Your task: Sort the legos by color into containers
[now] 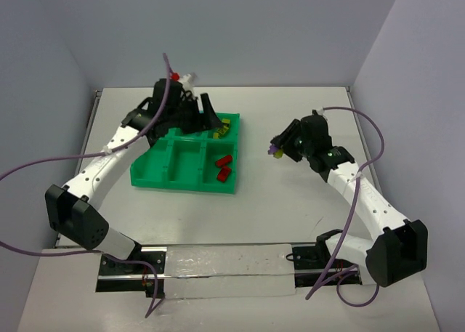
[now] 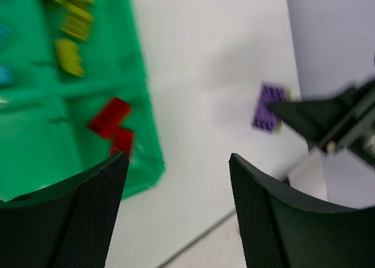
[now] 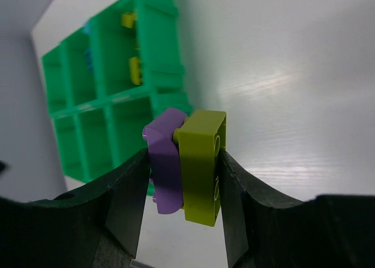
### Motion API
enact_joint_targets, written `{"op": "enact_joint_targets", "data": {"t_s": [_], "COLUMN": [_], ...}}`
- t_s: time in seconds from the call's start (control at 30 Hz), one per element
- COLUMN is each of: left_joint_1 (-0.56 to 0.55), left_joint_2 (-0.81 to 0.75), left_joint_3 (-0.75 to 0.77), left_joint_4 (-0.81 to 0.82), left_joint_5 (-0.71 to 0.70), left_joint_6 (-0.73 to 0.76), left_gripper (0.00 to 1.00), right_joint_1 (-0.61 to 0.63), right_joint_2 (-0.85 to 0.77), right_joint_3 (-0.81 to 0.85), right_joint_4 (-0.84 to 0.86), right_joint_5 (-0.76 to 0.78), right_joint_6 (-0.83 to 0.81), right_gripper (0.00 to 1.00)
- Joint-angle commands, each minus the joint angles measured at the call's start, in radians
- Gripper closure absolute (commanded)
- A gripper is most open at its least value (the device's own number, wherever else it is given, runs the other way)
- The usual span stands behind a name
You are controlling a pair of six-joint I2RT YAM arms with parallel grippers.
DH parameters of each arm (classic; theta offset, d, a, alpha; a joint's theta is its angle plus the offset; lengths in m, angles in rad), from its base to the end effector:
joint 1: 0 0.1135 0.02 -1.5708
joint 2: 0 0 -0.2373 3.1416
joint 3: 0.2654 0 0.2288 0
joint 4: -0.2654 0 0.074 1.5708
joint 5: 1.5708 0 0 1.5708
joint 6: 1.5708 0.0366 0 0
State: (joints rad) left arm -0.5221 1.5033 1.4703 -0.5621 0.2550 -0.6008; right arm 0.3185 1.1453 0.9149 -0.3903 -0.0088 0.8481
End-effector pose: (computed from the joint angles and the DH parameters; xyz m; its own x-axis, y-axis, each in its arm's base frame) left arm 0.2704 -0.1662 0.3416 -0.7760 -0.1846 -0.6031 0.2727 0.7640 -0.5848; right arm 0.2285 0.0757 0.2733 -0.6053 0.5901 -0.5342 0.2027 0.7632 0.6135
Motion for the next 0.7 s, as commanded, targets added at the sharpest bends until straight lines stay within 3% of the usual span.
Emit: {"op": "enact_joint_targets", "data": {"t_s": [0.0, 0.27, 0.67], "left_joint_1": [-0.040, -0.066, -0.068], "left_joint_2": [-0.047, 0.003, 0.041], "left_joint_3": [-0.118, -0.193, -0.250], "left_joint_4": [0.286, 0.452, 0.524], "left_joint_5": [0.229, 0.406, 0.411], "left_joint_6": [-0.091, -0.109, -0.094], "left_gripper": [0.23, 0.21, 0.24], "right_joint_1": [0.044, 0.137, 0.149], "right_joint_2": [0.041, 0.130, 0.158], "right_joint_3": [0.103, 0.216, 0.247], "right_joint_4": [0.038, 0.057, 0.116], "right_joint_5": [-0.082, -0.119, -0.199], "right_joint_6": [0.023, 0.044, 0.075], "right_gripper": [0.86, 0.85, 0.84]}}
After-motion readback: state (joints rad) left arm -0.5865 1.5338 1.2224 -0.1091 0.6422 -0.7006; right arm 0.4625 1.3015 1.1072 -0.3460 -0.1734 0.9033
